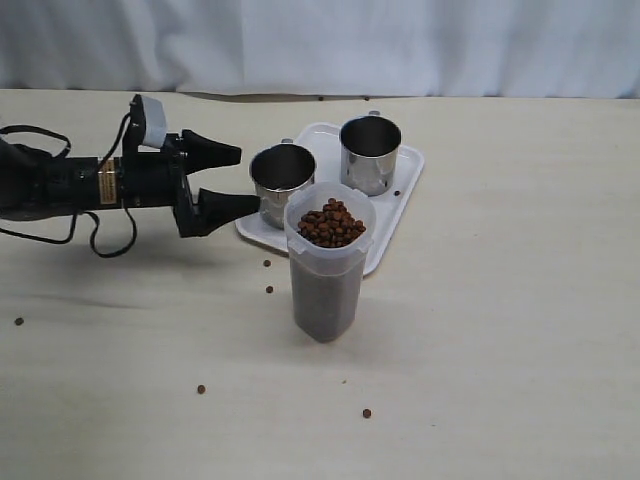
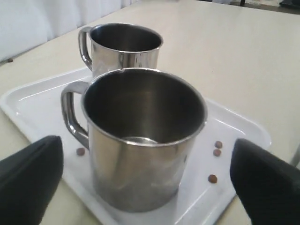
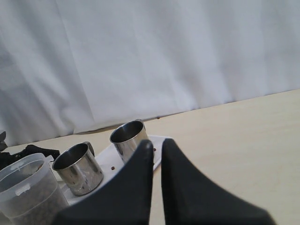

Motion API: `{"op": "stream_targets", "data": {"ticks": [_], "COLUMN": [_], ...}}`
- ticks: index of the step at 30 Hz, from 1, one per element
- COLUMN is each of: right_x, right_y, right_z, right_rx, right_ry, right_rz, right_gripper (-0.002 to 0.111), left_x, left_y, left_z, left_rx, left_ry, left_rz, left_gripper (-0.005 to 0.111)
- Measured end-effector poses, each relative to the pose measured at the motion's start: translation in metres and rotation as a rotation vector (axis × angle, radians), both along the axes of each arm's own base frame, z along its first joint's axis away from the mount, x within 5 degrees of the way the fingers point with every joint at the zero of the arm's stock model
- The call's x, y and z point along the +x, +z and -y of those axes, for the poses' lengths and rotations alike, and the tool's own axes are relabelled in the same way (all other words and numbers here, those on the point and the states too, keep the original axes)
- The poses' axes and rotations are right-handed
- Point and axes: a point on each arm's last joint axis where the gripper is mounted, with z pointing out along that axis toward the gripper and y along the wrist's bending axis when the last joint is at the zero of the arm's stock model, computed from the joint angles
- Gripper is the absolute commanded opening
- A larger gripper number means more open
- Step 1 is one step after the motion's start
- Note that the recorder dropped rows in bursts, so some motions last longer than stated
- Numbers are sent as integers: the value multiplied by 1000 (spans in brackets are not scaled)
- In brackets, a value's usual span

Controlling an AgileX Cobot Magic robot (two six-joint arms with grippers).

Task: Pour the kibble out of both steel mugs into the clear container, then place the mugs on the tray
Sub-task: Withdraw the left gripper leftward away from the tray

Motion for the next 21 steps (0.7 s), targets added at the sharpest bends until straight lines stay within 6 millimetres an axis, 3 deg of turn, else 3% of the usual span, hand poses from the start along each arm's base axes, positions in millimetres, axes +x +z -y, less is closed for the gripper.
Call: {"op": "stream_targets", "data": {"ticks": [6, 7, 9, 12, 13, 17, 21], "right_x": [0, 0, 0, 0, 0, 0, 0], "right_y": [0, 0, 0, 0, 0, 0, 0], "right_z": [0, 0, 0, 0, 0, 0, 0], "right_rx": [0, 0, 0, 0, 0, 0, 0], "right_ry": [0, 0, 0, 0, 0, 0, 0], "right_rz": [0, 0, -1, -1, -1, -1, -1], "right_gripper": [5, 5, 5, 5, 5, 5, 5], "left_x": [3, 4, 6, 9, 10, 4, -21], "left_y": [1, 2, 11, 31, 41, 86, 118], "left_z": [-37, -44, -60, -86, -95, -133, -149], "left_rx": [-11, -19, -58, -134, -157, -258, -355], "left_ry": [57, 78, 142, 245, 276, 401, 499], "left_rz": [-82, -107, -187, -311, -335, -434, -457], "left_gripper": [81, 76, 61, 11, 0, 0, 0]}}
